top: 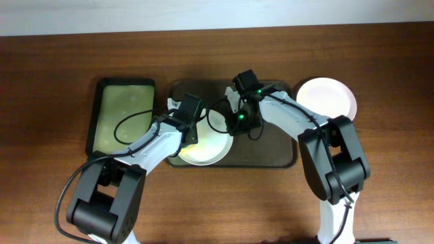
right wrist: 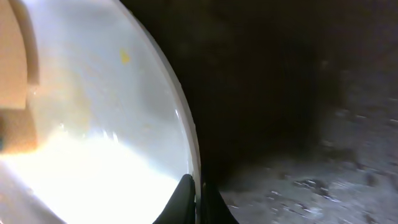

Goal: Clean dirty plates on tray and stack at the side

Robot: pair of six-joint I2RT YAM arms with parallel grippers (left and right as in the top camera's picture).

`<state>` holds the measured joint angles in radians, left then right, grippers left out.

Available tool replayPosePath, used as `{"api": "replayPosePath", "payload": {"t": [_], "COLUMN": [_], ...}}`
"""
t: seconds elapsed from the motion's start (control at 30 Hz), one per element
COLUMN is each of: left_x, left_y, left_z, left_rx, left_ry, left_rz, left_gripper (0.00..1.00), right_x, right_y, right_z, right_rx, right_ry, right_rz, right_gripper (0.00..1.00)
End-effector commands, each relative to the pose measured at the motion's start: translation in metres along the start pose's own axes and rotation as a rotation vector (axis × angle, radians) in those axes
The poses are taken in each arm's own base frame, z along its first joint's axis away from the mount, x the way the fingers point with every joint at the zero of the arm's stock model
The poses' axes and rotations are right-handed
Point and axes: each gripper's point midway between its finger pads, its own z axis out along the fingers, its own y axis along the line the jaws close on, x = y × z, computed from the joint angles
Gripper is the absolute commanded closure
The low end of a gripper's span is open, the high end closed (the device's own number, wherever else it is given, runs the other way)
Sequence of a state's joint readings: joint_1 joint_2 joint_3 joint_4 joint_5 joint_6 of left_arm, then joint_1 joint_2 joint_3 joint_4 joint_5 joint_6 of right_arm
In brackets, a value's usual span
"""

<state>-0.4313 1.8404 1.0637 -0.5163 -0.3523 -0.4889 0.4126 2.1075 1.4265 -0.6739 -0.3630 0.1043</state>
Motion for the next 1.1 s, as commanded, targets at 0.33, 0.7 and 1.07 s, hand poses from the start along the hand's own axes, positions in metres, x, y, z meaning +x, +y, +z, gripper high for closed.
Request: {"api": "replayPosePath", "payload": {"t": [0.33,0.7,1.07], "left_x": [-0.062,-0.054,-0.064], "left_y": [0.113,0.177,0.133], "left_z": [-0.073,-0.019,0.041], "left_rx": [-0.043,0.026,0.22], "left_ry": [-0.223,-0.088,-0.062], "left_rz": [-0.298,-0.481,-0.389], "left_gripper": [1.0,1.0,0.29], "right_x": [-0.041,-0.072,-0.065], "right_y": [-0.009,0.101,0.125], "right_z": [-0.092,-0.294,-0.297], "right_rx": [0.292,1.293,1.351], "right_ry": [-0.125,-0.616,-0.621], "right_rz": [-0.054,-0.309,-0.4], "right_gripper": [0.96,0.96,0.96]}}
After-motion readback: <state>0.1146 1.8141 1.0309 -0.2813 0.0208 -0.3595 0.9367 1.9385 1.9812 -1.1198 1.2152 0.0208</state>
